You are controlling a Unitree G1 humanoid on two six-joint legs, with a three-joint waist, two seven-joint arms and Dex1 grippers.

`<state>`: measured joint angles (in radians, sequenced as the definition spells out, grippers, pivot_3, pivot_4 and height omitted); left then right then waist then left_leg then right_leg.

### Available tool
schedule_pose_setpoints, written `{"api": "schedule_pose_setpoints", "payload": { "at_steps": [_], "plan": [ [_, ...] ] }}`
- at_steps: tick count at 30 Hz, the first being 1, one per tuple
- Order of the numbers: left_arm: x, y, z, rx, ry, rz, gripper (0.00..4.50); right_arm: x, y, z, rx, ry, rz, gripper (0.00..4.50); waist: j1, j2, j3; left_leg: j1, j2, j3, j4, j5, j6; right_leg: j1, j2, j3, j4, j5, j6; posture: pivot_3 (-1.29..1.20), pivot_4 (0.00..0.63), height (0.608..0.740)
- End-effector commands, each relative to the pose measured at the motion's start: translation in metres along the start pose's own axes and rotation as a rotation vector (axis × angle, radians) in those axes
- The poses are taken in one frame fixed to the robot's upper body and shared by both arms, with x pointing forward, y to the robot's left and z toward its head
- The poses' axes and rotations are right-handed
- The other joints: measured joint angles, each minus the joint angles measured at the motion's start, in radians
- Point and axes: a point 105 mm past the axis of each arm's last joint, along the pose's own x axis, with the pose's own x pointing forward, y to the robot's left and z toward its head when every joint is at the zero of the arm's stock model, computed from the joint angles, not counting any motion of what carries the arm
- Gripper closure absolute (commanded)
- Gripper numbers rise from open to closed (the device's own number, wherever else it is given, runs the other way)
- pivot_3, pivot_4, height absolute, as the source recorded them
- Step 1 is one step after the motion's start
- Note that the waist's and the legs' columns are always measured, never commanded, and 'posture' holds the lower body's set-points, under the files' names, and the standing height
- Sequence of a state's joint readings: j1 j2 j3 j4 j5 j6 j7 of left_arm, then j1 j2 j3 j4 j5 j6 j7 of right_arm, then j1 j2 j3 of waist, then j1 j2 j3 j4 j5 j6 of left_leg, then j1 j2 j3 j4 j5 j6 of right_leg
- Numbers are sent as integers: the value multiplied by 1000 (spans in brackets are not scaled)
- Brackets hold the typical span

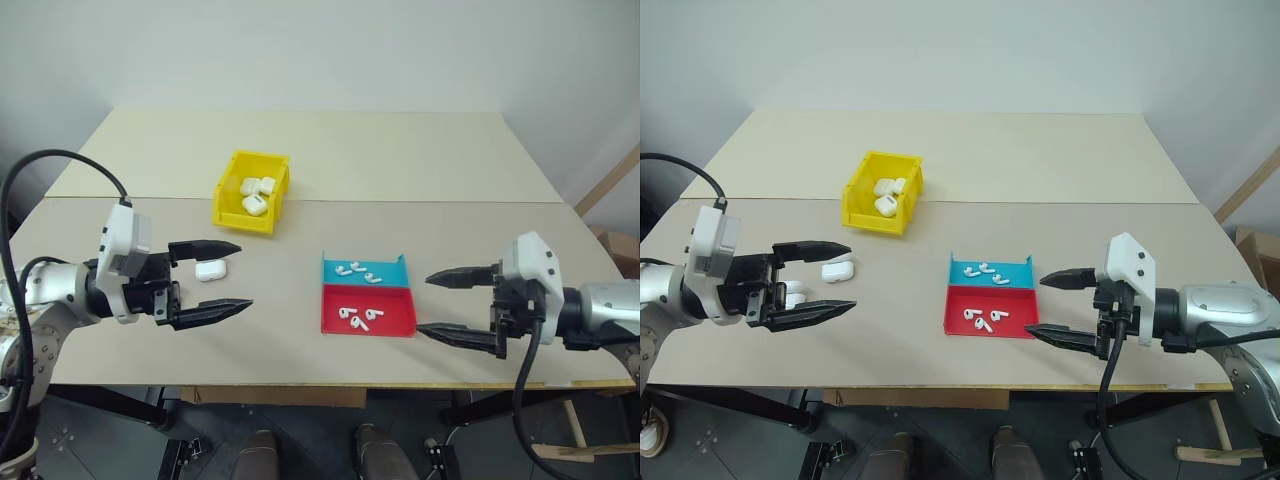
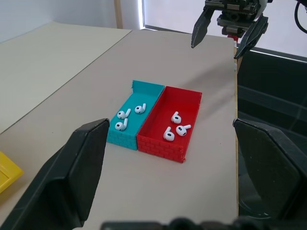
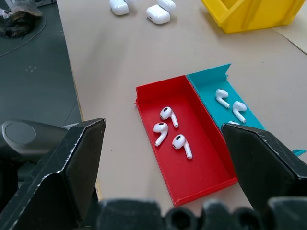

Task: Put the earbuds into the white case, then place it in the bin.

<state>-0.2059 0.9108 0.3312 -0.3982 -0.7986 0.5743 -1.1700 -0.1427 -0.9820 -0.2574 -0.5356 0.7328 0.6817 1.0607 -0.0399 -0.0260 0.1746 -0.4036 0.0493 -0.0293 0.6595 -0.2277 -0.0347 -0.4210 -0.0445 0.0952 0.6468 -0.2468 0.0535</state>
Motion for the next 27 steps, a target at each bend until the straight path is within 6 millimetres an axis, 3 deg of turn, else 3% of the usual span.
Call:
{"api": "schedule_pose_setpoints", "payload": {
  "at_steps": [1, 14, 22, 24, 27],
  "plan": [
    [0, -3, 10, -4, -21, -28, 0, -4, 1, 10, -58, -15, -4, 34, 0, 0, 0, 0, 0, 0, 0, 0, 0, 0, 0, 0, 0, 0, 0, 0, 150, 740],
    [-6, 7, 10, 3, 9, 27, 0, -3, -4, 15, -52, -27, -27, 34, 0, 0, 0, 0, 0, 0, 0, 0, 0, 0, 0, 0, 0, 0, 0, 0, 150, 740],
    [-26, 26, 9, -55, 97, 117, 0, -4, 3, 25, -50, -65, -37, 34, -1, 0, 0, 0, 0, 0, 0, 0, 0, 0, 0, 0, 0, 0, 0, 0, 150, 740],
    [-34, 36, 6, -73, 178, 174, 0, -3, 4, 23, -49, -56, -47, 34, 0, 0, 0, 0, 0, 0, 0, 0, 0, 0, 0, 0, 0, 0, 0, 0, 150, 740],
    [-52, 52, -13, -105, 485, 330, 0, -2, 5, 20, -53, -33, -70, 34, -2, -2, 0, 0, 0, -1, 0, 0, 0, -1, 1, -1, 0, 0, 0, 0, 150, 740]
  ]
}}
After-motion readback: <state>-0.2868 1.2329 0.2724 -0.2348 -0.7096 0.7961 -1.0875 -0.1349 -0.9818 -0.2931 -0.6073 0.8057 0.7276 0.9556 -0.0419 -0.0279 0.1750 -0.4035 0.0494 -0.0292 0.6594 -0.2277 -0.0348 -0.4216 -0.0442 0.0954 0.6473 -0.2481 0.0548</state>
